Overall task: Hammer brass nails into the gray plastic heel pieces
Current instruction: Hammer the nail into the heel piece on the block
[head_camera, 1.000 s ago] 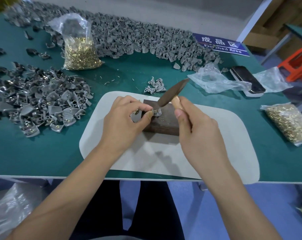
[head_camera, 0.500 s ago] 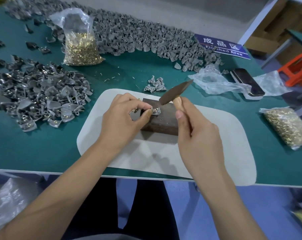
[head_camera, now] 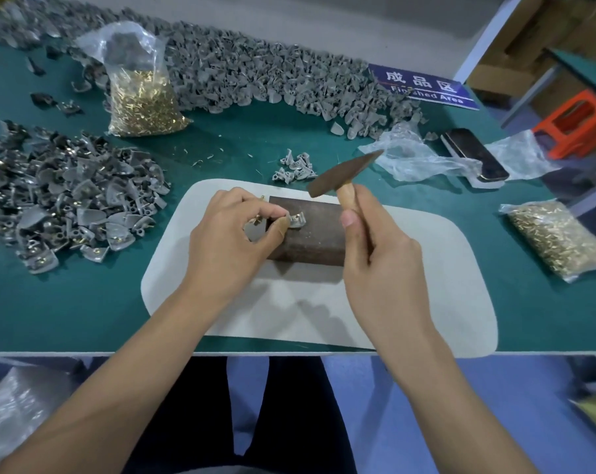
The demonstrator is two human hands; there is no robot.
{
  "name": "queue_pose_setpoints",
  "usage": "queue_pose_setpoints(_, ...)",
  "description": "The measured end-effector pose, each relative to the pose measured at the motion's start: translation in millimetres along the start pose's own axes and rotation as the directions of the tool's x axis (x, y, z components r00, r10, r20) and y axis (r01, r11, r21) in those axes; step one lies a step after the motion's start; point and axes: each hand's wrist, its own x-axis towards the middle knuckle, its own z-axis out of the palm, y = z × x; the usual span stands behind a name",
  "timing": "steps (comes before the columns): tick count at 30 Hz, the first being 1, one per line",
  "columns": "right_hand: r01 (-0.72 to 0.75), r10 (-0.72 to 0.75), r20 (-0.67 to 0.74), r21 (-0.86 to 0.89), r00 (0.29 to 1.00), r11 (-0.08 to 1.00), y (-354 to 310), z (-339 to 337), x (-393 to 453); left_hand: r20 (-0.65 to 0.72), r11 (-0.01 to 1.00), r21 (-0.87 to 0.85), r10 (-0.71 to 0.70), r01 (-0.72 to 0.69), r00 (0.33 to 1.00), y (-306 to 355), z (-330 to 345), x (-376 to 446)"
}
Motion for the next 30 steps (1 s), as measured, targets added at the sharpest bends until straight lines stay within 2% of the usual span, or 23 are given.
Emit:
queue_pose_setpoints(3,0.016,-0.011,0.085,-0.054,0.996,0.998,2,-1,1,-0.003,1.000,-0.006,-0.005,0.005,1.000,0,0,0)
queue_pose_setpoints(6,-0.002,0.002,0.050,0.000,0.999,1.000,4,-2,2,0.005,1.000,-0.008,-0.009,0.009,1.000,2,0,0)
queue_pose_setpoints(10,0.017,-0.013,0.126,-0.029,0.992,0.999,8,-6,7,0.003,0.999,-0.012,-0.030,0.030,1.000,3,0,-2)
queue_pose_setpoints(14,-0.148,0.148,-0.010,0.017,0.989,0.989,26,-17,21,0.008,0.999,-0.030,-0.037,0.038,0.999,6,-2,-3)
queue_pose_setpoints(19,-0.315,0.295,-0.115,-0.261,0.949,0.912,57,-21,37,0.013,0.999,-0.025,-0.031,0.031,0.999,7,-3,-3)
queue_pose_setpoints(23,-0.360,0.322,-0.164,-0.326,0.932,0.874,65,-7,34,0.023,0.997,-0.046,-0.059,0.060,0.998,4,-2,-2)
queue_pose_setpoints(25,-0.352,0.316,-0.159,-0.359,0.936,0.864,65,-4,33,0.027,0.997,-0.053,-0.060,0.061,0.998,4,-1,-3)
queue_pose_setpoints(27,-0.303,0.247,-0.213,-0.293,0.945,0.907,56,-1,33,0.017,0.997,-0.059,-0.057,0.058,0.998,5,-1,-3)
queue_pose_setpoints(29,-0.117,0.087,-0.274,-0.095,0.958,0.989,37,7,33,0.004,0.996,-0.075,-0.056,0.056,0.998,5,-3,-3)
queue_pose_setpoints(30,0.015,-0.016,-0.253,-0.005,0.967,1.000,24,12,33,-0.001,0.995,-0.090,-0.053,0.053,0.999,5,-4,-3)
